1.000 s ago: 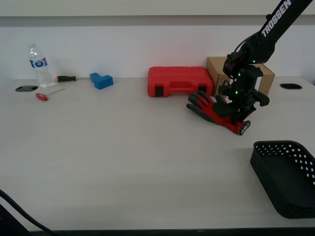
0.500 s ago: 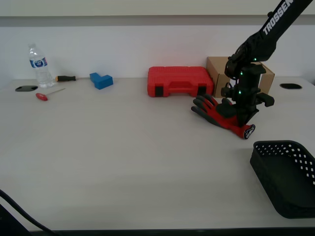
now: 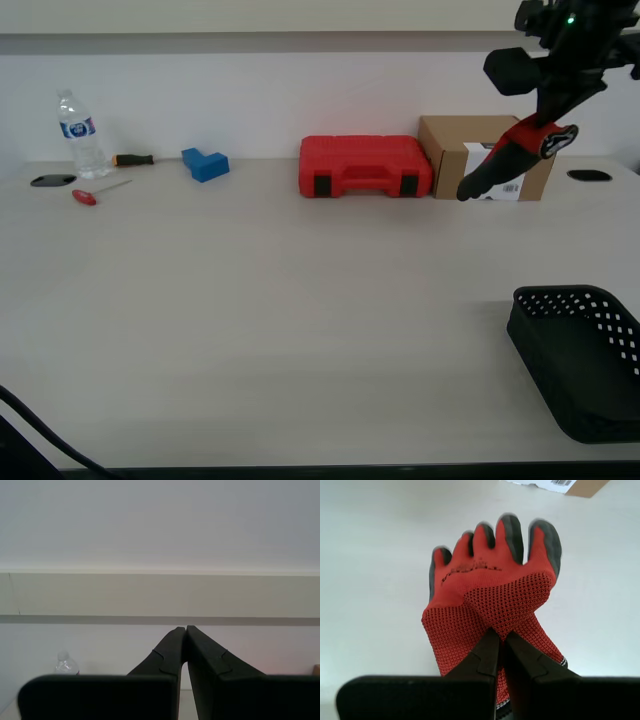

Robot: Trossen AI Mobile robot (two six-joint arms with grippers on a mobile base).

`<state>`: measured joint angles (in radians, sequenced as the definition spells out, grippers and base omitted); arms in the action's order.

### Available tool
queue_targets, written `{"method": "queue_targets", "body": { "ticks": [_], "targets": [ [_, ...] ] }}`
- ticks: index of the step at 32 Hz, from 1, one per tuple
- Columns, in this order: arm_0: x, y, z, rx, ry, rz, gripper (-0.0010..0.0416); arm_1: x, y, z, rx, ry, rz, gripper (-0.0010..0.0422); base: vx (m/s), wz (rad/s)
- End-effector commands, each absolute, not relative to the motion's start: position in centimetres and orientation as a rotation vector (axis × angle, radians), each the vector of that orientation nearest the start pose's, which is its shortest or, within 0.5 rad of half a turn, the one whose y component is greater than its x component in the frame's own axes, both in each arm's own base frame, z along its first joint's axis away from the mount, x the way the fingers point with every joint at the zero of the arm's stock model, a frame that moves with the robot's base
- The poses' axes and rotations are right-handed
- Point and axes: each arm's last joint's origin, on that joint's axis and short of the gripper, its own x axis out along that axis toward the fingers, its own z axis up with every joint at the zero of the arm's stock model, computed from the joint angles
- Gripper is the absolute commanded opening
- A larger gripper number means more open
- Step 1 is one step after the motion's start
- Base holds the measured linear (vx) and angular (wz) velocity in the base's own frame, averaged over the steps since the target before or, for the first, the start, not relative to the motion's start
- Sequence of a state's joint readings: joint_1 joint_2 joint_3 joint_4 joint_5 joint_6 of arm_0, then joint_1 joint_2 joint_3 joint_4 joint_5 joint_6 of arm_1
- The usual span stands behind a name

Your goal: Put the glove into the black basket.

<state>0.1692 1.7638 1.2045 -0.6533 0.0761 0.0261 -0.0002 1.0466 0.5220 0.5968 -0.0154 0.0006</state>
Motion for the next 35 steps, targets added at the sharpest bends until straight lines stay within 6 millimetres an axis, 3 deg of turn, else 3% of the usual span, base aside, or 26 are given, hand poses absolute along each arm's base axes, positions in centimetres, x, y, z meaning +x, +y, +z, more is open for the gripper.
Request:
{"method": "queue_targets", "body": {
  "ticks": [1,3,5,7,9,15,23,25,35],
  "targets": [
    [29.7,5.0,19.4,-0.087,1.259,0.036,-0.0002,22.7,0.0,26.9,0.000,-0.076,0.016,0.0000,0.000,0.000],
    [26.4,4.4,19.2,-0.063,1.328,0.019,-0.0002,22.7,0.0,26.9,0.000,-0.076,0.017,0.0000,0.000,0.000],
    [24.7,4.1,19.0,-0.056,1.370,0.005,-0.0002,22.7,0.0,26.9,0.000,-0.075,0.015,0.0000,0.000,0.000],
    [24.1,4.0,18.4,-0.063,1.392,-0.004,-0.0002,22.7,0.0,26.9,0.000,-0.076,0.017,0.0000,0.000,0.000],
    [23.1,3.7,16.6,-0.090,1.473,-0.038,-0.0002,22.7,0.0,26.9,0.000,-0.076,0.017,0.0000,0.000,0.000],
    [22.1,3.5,13.1,-0.117,1.641,-0.051,-0.0002,22.7,0.1,26.9,0.000,-0.077,0.018,0.0000,0.000,0.000],
    [22.3,3.4,10.2,-0.102,1.799,-0.037,-0.0001,22.7,0.1,26.9,0.000,-0.077,0.018,0.0000,0.000,0.000],
    [22.7,3.4,8.6,-0.096,1.827,-0.017,-0.0001,22.7,0.1,26.9,0.000,-0.077,0.018,0.0000,0.000,0.000],
    [23.9,3.2,8.2,-0.112,1.705,-0.042,0.0001,22.7,0.0,26.9,0.000,-0.076,0.017,0.0000,0.000,0.000]
  ]
}}
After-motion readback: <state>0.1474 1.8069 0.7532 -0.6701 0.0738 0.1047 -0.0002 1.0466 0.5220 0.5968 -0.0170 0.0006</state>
